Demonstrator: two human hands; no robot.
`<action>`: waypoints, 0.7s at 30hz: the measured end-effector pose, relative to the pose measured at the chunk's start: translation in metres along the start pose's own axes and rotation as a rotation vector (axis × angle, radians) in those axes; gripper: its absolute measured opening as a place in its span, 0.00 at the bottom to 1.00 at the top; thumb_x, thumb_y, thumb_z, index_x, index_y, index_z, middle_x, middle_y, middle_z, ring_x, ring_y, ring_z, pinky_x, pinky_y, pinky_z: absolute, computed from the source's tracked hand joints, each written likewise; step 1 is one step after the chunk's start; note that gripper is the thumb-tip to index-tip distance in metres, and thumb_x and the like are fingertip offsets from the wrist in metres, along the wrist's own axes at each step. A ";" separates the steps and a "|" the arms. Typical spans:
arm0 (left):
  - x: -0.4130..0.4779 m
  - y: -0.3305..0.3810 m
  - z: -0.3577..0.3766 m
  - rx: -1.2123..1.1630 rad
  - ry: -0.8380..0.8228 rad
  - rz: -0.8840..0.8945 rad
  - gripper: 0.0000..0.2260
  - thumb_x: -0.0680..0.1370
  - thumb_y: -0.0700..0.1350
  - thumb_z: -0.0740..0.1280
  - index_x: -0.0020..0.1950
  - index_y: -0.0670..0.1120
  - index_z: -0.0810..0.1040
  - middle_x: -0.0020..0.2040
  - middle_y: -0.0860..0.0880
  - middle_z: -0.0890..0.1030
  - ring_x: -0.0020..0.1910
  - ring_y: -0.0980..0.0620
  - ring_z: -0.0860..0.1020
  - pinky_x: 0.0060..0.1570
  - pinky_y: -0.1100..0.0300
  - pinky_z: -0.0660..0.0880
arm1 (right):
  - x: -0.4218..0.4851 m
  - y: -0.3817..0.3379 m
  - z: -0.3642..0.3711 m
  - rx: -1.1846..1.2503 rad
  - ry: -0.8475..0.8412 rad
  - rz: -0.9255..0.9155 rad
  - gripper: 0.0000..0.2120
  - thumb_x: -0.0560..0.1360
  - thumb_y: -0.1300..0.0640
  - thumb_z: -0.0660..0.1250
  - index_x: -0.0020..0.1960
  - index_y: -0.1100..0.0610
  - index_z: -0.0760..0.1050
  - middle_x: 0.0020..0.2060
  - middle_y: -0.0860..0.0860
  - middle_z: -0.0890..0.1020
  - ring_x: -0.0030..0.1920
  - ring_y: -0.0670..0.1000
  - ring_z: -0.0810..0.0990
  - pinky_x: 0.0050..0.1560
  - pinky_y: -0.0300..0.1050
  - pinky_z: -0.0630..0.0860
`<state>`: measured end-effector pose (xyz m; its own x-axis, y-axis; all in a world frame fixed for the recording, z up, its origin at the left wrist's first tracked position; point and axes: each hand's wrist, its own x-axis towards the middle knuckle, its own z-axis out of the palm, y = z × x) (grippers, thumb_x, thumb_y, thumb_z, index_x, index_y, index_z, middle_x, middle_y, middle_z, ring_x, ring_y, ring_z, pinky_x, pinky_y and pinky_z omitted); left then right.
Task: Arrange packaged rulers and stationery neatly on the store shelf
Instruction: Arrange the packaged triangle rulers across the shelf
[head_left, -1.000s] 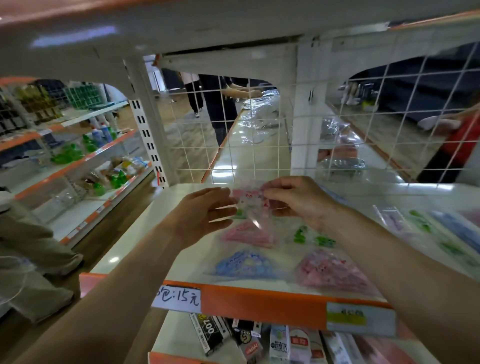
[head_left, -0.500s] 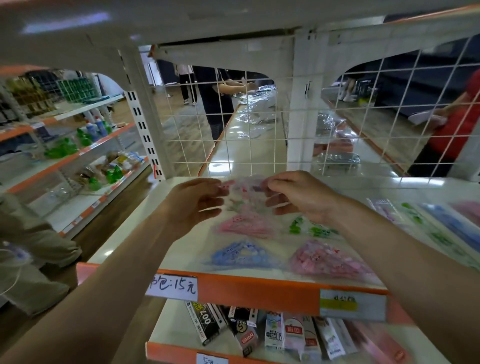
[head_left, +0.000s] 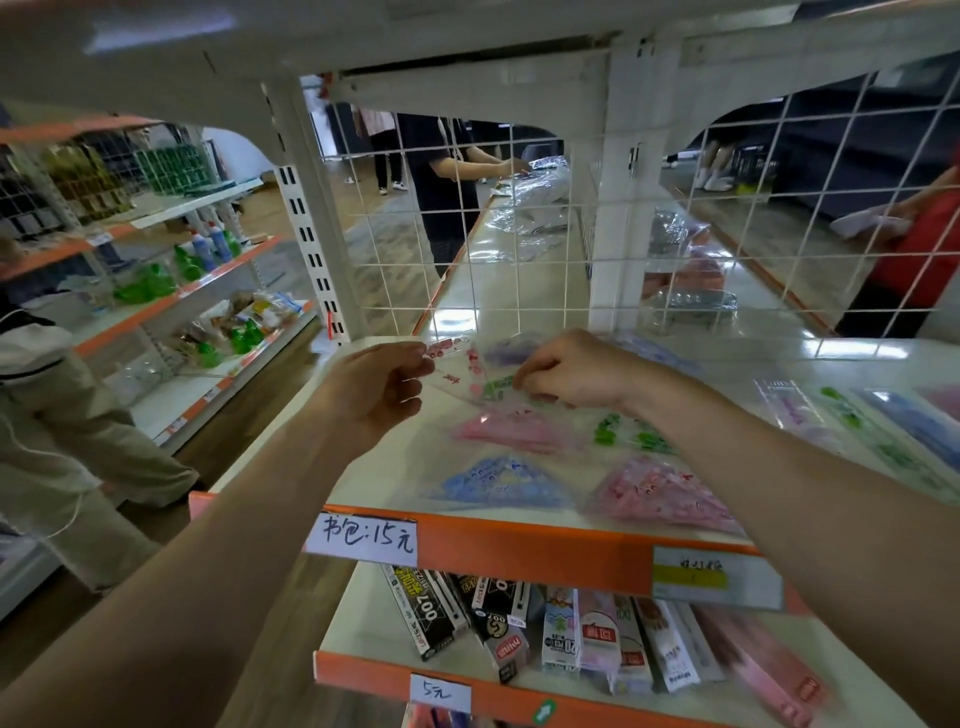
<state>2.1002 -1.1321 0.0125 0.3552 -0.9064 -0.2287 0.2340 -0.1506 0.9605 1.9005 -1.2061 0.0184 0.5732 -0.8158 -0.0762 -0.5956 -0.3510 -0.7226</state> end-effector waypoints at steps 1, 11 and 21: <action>-0.001 0.000 0.001 -0.016 -0.006 -0.006 0.05 0.76 0.36 0.65 0.44 0.43 0.79 0.32 0.48 0.80 0.28 0.54 0.73 0.31 0.62 0.74 | 0.002 -0.002 0.003 -0.032 -0.013 -0.006 0.11 0.77 0.60 0.65 0.58 0.57 0.80 0.42 0.46 0.79 0.40 0.44 0.75 0.38 0.34 0.69; -0.006 -0.008 0.013 -0.043 -0.048 -0.049 0.01 0.76 0.34 0.66 0.46 0.38 0.77 0.34 0.43 0.78 0.31 0.49 0.78 0.34 0.57 0.80 | -0.008 -0.010 0.008 0.095 0.151 -0.115 0.12 0.80 0.58 0.61 0.59 0.60 0.79 0.47 0.54 0.82 0.43 0.47 0.78 0.40 0.34 0.71; -0.009 -0.017 0.024 0.836 -0.075 0.208 0.11 0.73 0.39 0.72 0.54 0.46 0.79 0.45 0.48 0.79 0.42 0.52 0.77 0.42 0.61 0.76 | -0.008 0.004 0.010 0.012 0.134 0.005 0.09 0.76 0.57 0.68 0.51 0.62 0.80 0.35 0.51 0.81 0.33 0.44 0.76 0.32 0.36 0.69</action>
<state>2.0710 -1.1312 0.0018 0.2493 -0.9670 -0.0526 -0.5822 -0.1930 0.7898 1.8993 -1.1961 0.0096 0.4893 -0.8721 0.0117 -0.5910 -0.3414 -0.7309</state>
